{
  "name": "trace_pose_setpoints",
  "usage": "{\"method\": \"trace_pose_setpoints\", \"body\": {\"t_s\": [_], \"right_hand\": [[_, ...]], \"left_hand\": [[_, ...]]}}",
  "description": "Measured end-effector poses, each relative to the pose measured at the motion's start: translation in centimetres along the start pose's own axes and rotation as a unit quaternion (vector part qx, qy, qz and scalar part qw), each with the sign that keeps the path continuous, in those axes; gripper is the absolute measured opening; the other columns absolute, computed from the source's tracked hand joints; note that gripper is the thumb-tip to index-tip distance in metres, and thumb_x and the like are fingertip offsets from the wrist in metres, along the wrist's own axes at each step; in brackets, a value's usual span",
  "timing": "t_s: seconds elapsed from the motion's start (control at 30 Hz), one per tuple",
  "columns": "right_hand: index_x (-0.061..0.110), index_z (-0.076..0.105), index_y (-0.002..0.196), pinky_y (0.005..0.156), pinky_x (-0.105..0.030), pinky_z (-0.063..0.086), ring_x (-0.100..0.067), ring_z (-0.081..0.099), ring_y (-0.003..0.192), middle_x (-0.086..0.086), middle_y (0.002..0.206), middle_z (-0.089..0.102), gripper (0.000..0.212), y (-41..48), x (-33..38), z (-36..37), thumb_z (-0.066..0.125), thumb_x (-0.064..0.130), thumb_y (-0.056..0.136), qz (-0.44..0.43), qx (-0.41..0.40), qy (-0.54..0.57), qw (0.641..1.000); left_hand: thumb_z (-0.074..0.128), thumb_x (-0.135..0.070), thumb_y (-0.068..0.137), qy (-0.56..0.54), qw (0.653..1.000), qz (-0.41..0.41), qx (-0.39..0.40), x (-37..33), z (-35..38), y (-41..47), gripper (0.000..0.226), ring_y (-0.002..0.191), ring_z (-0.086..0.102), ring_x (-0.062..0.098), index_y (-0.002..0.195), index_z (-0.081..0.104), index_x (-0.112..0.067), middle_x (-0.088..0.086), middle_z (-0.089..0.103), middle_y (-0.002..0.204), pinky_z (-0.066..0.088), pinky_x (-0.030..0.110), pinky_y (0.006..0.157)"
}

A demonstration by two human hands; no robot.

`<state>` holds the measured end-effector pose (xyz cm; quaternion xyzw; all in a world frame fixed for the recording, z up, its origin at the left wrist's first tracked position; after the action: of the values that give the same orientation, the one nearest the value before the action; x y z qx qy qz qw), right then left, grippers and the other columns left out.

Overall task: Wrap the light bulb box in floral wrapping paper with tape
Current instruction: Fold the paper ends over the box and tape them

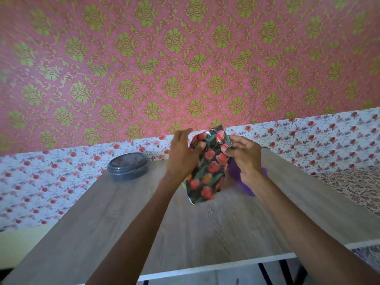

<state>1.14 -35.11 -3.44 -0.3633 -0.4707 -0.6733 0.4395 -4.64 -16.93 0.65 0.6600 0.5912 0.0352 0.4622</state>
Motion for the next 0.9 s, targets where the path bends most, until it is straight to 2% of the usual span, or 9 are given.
{"method": "trace_pose_setpoints", "body": {"t_s": [0.07, 0.13, 0.23, 0.4, 0.57, 0.63, 0.7, 0.8, 0.9], "right_hand": [[0.008, 0.073, 0.104, 0.077, -0.029, 0.06, -0.022, 0.073, 0.085, -0.011, 0.091, 0.075, 0.039, -0.2, 0.5, 0.3, 0.08, -0.009, 0.07, -0.028, 0.048, -0.046, 0.997], [0.017, 0.073, 0.097, 0.081, -0.034, 0.06, -0.025, 0.073, 0.089, -0.011, 0.093, 0.075, 0.037, -0.4, 0.6, 0.3, 0.08, -0.008, 0.071, -0.048, 0.082, -0.081, 0.992], [0.022, 0.073, 0.094, 0.082, -0.031, 0.058, -0.024, 0.071, 0.091, -0.015, 0.097, 0.073, 0.037, -0.4, -0.2, -0.1, 0.081, -0.006, 0.071, -0.048, 0.115, -0.116, 0.985], [0.024, 0.074, 0.095, 0.086, -0.043, 0.059, -0.025, 0.071, 0.095, -0.009, 0.095, 0.075, 0.038, -0.5, -1.7, -0.7, 0.082, -0.004, 0.071, -0.05, 0.153, -0.162, 0.974], [0.02, 0.076, 0.099, 0.076, -0.012, 0.052, -0.003, 0.068, 0.081, 0.01, 0.089, 0.074, 0.036, -0.7, -1.3, -0.6, 0.087, 0.006, 0.069, -0.131, 0.221, -0.307, 0.916], [0.016, 0.077, 0.1, 0.068, -0.005, 0.046, 0.005, 0.062, 0.074, 0.012, 0.086, 0.07, 0.033, -0.9, -1.1, -0.6, 0.088, 0.013, 0.069, -0.182, 0.227, -0.363, 0.885], [0.011, 0.077, 0.097, 0.065, -0.013, 0.045, 0.004, 0.057, 0.07, 0.011, 0.08, 0.065, 0.028, -1.2, -1.3, -0.4, 0.087, 0.015, 0.071, -0.228, 0.237, -0.396, 0.857], [0.008, 0.076, 0.086, 0.062, -0.033, 0.049, -0.015, 0.059, 0.067, 0.001, 0.075, 0.065, 0.017, -1.4, -1.5, 0.1, 0.085, 0.018, 0.074, -0.287, 0.239, -0.438, 0.818], [0.007, 0.074, 0.08, 0.059, -0.032, 0.047, -0.016, 0.057, 0.064, 0.002, 0.071, 0.061, 0.016, -1.2, -1.9, 0.3, 0.085, 0.018, 0.074, -0.302, 0.24, -0.444, 0.809]], "left_hand": [[0.065, -0.04, 0.091, -0.112, 0.988, -0.082, 0.066, 1.5, 1.0, -0.3, 0.048, 0.115, 0.055, 0.017, 0.132, 0.055, -0.019, 0.002, 0.059, 0.126, 0.043, 0.03, 0.094], [0.072, -0.035, 0.087, -0.16, 0.979, -0.103, 0.079, 2.6, 1.5, -0.9, 0.026, 0.104, 0.062, 0.015, 0.108, 0.068, -0.019, 0.0, 0.069, 0.109, 0.044, 0.025, 0.082], [0.079, -0.025, 0.081, -0.21, 0.968, -0.115, 0.077, 3.8, 1.7, -1.6, 0.011, 0.093, 0.067, 0.014, 0.087, 0.074, -0.017, 0.0, 0.074, 0.093, 0.047, 0.03, 0.087], [0.082, -0.028, 0.077, -0.103, 0.989, -0.05, 0.098, 4.0, 2.4, -1.9, 0.017, 0.08, 0.059, 0.004, 0.086, 0.071, -0.02, -0.006, 0.068, 0.087, 0.041, 0.015, 0.073], [0.083, -0.013, 0.074, -0.02, 0.997, -0.003, 0.078, 3.5, 3.1, -2.1, 0.011, 0.069, 0.052, 0.007, 0.076, 0.072, -0.012, -0.003, 0.062, 0.078, 0.037, 0.016, 0.06], [0.083, -0.008, 0.073, -0.019, 0.997, 0.003, 0.077, 3.7, 3.6, -2.4, 0.012, 0.064, 0.051, -0.001, 0.074, 0.073, -0.013, -0.008, 0.059, 0.072, 0.035, 0.007, 0.056], [0.082, -0.005, 0.073, -0.007, 0.997, 0.017, 0.079, 3.7, 4.0, -2.7, 0.012, 0.063, 0.05, -0.003, 0.081, 0.076, -0.011, -0.008, 0.059, 0.073, 0.035, 0.003, 0.055], [0.077, -0.007, 0.077, 0.04, 0.994, 0.073, 0.077, 3.1, 4.5, -3.0, 0.008, 0.069, 0.048, 0.011, 0.08, 0.074, -0.013, -0.005, 0.055, 0.076, 0.028, 0.008, 0.055], [0.078, -0.016, 0.08, 0.069, 0.991, 0.098, 0.065, 3.3, 4.7, -3.2, 0.006, 0.075, 0.047, 0.016, 0.084, 0.074, -0.015, -0.003, 0.053, 0.079, 0.031, 0.022, 0.056]]}}
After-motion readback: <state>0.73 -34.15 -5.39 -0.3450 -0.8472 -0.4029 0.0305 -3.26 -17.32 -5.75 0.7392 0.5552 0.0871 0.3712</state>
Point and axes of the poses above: each hand's wrist, its own y-axis towards the middle knuckle, its own z-axis out of the palm, x = y × z, the point moved 5 cm from there along y, towards the middle knuckle
